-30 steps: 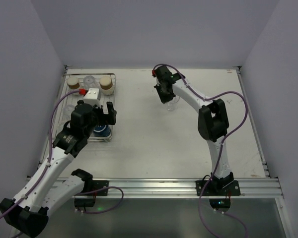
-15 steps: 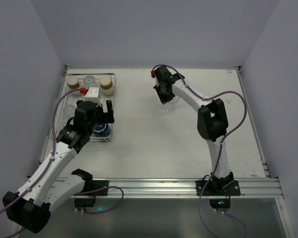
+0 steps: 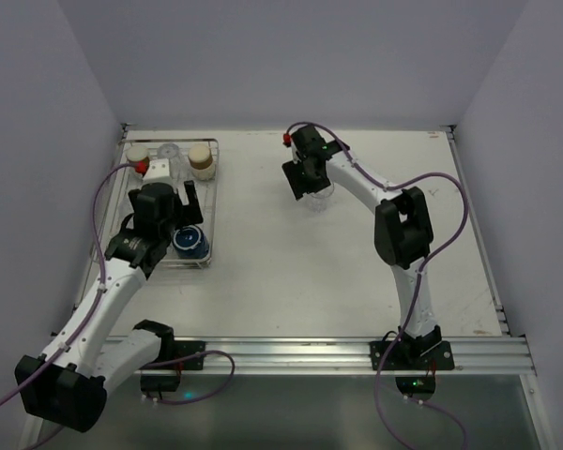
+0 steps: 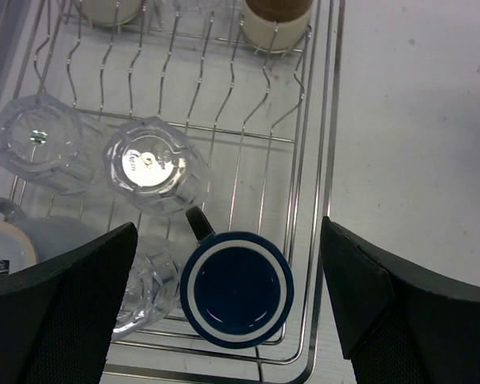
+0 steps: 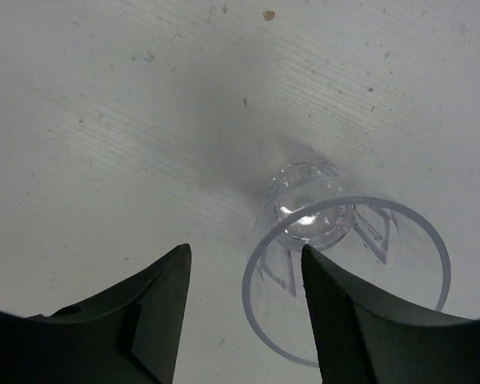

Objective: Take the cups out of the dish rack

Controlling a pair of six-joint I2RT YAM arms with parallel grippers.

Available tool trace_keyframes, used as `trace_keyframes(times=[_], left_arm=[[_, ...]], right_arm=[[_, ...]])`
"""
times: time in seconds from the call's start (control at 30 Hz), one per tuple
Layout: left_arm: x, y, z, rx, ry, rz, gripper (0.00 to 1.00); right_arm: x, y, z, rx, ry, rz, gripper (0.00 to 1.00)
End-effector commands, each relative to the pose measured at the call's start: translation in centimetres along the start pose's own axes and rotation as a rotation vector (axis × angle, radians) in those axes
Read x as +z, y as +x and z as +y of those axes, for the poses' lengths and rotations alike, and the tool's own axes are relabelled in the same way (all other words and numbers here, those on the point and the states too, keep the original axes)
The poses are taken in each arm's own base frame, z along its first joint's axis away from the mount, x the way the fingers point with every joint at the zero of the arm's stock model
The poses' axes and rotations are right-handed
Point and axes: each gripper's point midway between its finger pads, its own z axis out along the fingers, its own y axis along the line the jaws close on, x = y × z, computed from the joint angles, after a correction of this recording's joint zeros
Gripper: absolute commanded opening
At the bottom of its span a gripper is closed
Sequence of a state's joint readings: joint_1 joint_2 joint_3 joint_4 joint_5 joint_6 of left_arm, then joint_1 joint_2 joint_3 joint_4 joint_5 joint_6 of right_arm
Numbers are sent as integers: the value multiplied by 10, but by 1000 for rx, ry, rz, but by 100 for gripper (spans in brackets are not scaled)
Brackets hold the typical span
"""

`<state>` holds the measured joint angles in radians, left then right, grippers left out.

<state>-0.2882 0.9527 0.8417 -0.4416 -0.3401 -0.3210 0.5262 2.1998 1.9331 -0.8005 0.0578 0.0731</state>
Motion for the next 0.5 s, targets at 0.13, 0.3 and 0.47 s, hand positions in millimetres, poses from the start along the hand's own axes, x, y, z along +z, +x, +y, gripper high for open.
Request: trace_keyframes(times=[0.13, 0.3, 0.47], left_arm=[[16, -35, 46, -185, -138, -81, 97], [49, -19, 60, -181, -212, 24, 96], [71, -13, 65, -197, -195, 68, 95]], right_arm=[[-85, -43, 13, 28, -103, -265, 88], [-119, -38, 19, 34, -157, -372, 95], [-136, -41, 21, 47, -178, -441, 95]])
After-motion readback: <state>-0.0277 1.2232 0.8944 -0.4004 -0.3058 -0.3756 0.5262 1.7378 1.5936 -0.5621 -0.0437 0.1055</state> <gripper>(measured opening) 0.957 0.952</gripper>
